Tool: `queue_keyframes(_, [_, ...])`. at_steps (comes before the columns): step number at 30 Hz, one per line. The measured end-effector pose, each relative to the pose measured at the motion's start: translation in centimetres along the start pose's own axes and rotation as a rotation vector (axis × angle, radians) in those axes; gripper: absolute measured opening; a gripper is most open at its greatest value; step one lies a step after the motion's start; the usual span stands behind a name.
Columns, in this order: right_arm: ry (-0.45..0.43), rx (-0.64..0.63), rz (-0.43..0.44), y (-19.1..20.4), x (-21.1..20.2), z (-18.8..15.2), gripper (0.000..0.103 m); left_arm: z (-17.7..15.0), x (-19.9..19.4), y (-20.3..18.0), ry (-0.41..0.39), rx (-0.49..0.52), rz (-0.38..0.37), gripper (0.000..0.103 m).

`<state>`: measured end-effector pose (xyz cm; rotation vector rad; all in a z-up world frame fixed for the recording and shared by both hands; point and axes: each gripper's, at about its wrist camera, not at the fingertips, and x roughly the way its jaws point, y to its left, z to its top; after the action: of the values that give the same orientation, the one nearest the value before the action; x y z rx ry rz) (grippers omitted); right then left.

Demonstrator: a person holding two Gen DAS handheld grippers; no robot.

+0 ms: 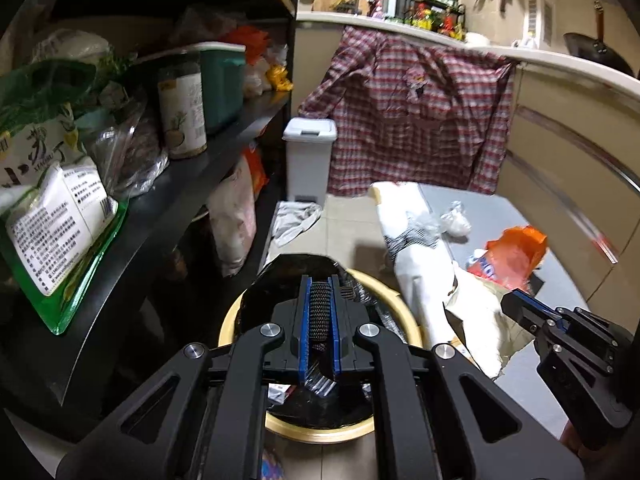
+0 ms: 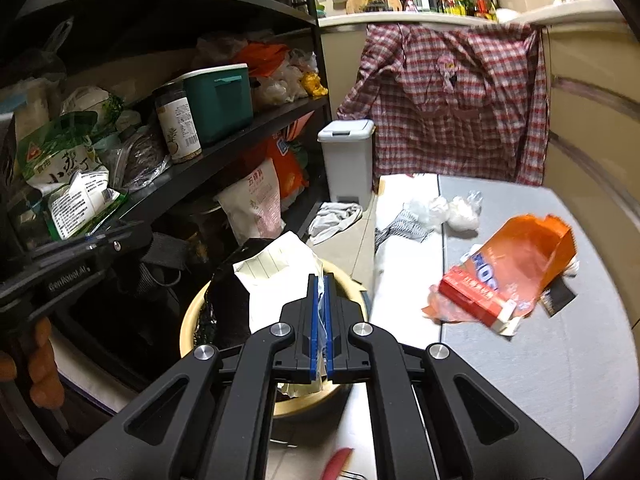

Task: Collect trash
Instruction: 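Carry the beige paper and the small item over the bin with both tools, then open both tools to drop the paper and item into the bin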

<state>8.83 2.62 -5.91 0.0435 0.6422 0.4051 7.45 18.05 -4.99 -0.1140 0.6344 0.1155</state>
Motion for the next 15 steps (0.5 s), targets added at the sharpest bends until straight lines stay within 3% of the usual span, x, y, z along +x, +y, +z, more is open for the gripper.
queue_keyframes(13, [0.094,0.064,0.048,1.1,6.4,-0.6,0.007,0.1,4.9,1.1,0.084,-0.006,0.037,0.01])
queue_keyframes(15, [0.113,0.071,0.065,1.2,7.2,-0.7,0.012,0.0,5.4,1.4,0.091,-0.005,0.06,0.036])
